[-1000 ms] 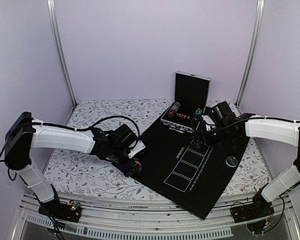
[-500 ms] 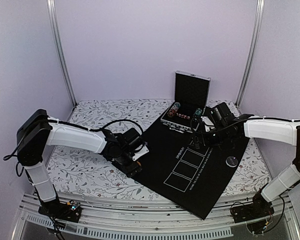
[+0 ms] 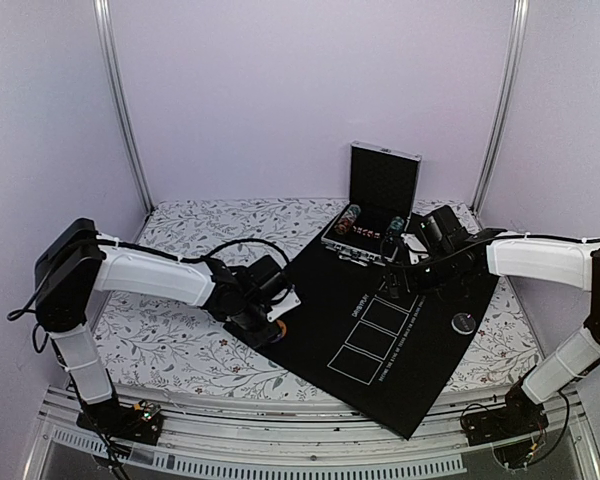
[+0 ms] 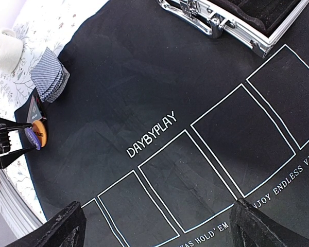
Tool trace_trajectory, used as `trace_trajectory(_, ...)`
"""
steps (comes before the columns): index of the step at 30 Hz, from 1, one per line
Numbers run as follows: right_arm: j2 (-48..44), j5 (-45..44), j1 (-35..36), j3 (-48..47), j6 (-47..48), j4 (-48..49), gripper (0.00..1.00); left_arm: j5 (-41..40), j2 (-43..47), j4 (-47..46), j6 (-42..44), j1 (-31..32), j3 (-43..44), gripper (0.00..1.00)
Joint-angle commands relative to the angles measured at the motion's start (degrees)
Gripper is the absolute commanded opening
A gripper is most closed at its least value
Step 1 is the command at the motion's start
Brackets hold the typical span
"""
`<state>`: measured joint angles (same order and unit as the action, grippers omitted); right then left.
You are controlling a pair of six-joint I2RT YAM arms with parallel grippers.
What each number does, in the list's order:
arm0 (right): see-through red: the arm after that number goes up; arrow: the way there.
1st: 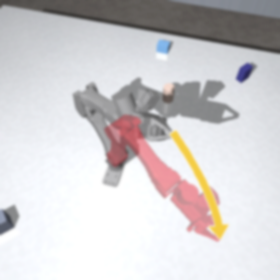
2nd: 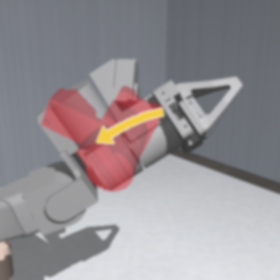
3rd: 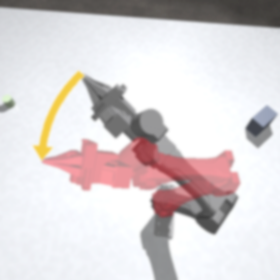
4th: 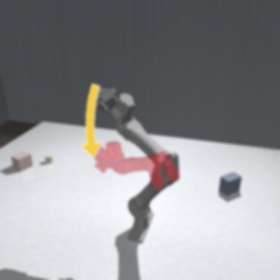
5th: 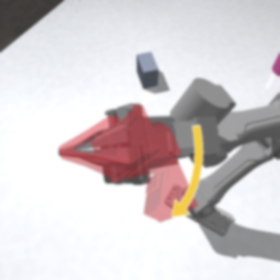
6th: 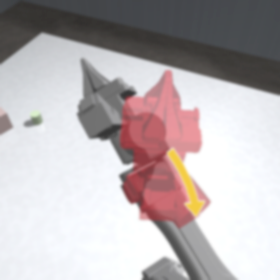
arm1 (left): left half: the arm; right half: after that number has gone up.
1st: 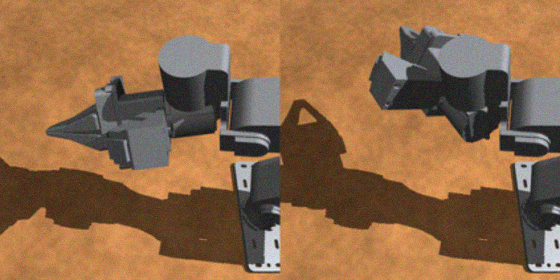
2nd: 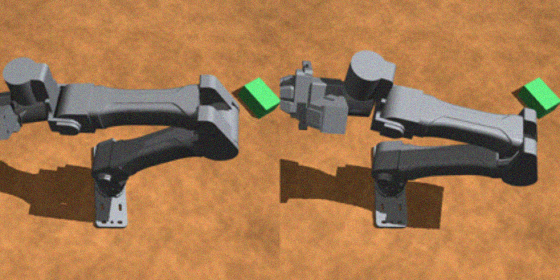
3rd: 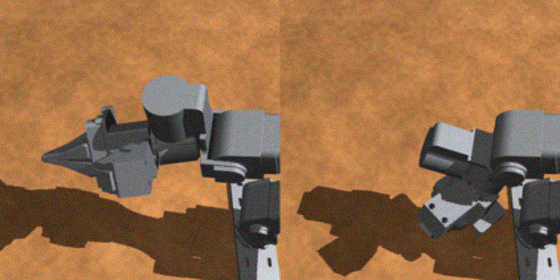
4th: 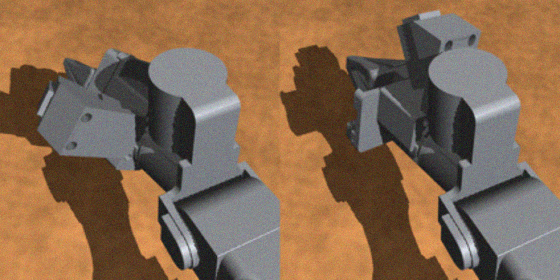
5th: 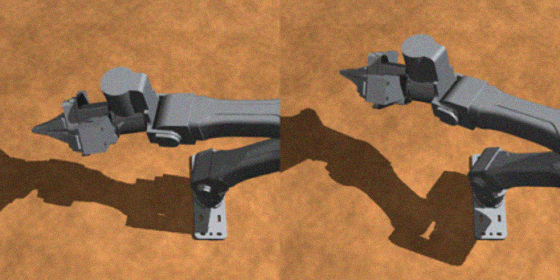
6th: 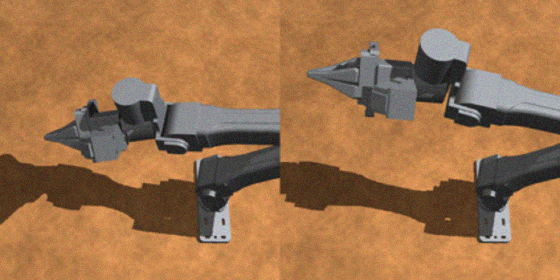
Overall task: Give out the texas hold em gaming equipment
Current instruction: Pick up the small blind button from the center of the board.
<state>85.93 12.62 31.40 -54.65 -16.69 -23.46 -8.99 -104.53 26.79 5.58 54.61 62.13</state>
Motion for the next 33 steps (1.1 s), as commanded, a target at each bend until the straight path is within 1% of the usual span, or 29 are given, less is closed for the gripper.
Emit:
trace_trajectory(1,0.6,0.6,0.2,0.7,-0.1,0.5,0.99,2.8,1.2,-0.5,0.3,0.5,-0.5,0.3)
trace_trajectory(4,0.5,0.7,0.2,0.7,-0.2,0.4,0.99,3.5,2.1,-0.8,0.0,0.5,-0.8,0.18)
trace_trajectory(6,0.3,0.9,0.2,0.6,-0.3,0.3,0.99,3.9,2.7,-1.0,0.0,0.5,-0.9,0.08)
trace_trajectory(7,0.3,1.0,0.2,0.6,-0.3,0.3,0.99,4.0,3.0,-1.2,0.0,0.4,-1.2,0.01)
trace_trajectory(8,0.2,1.0,0.2,0.6,-0.3,0.3,0.99,4.0,3.3,-1.5,0.0,0.4,-1.3,0.0)
trace_trajectory(11,-0.1,1.2,0.2,0.4,-0.5,0.1,0.99,4.9,4.1,-1.2,-0.1,0.2,-1.3,0.0)
trace_trajectory(15,-0.9,2.4,0.2,0.3,-0.7,-0.1,0.99,8.1,6.7,-1.4,-0.2,0.1,-1.9,0.0)
trace_trajectory(18,-2.3,5.2,0.2,0.1,-0.3,0.3,0.99,10.3,9.7,-1.6,-0.5,-0.2,-2.3,0.0)
trace_trajectory(22,-6.5,9.9,0.3,0.0,0.9,3.0,1.0,14.5,14.8,-2.9,-0.9,-0.7,-2.4,0.0)
trace_trajectory(25,-10.4,16.9,2.1,0.9,2.4,9.0,0.98,20.1,20.5,-6.5,-3.0,-2.3,-2.7,0.0)
trace_trajectory(28,-13.6,24.7,5.9,2.1,3.9,17.9,0.96,26.6,28.2,-13.4,-6.2,-4.8,-4.6,0.0)
trace_trajectory(31,-13.4,32.7,8.9,3.5,2.7,30.1,0.92,32.1,33.9,-20.3,-8.9,-6.1,-6.9,0.0)
trace_trajectory(33,-11.0,34.6,11.2,2.7,0.2,35.6,0.87,34.1,36.3,-23.5,-10.1,-6.2,-7.5,0.0)
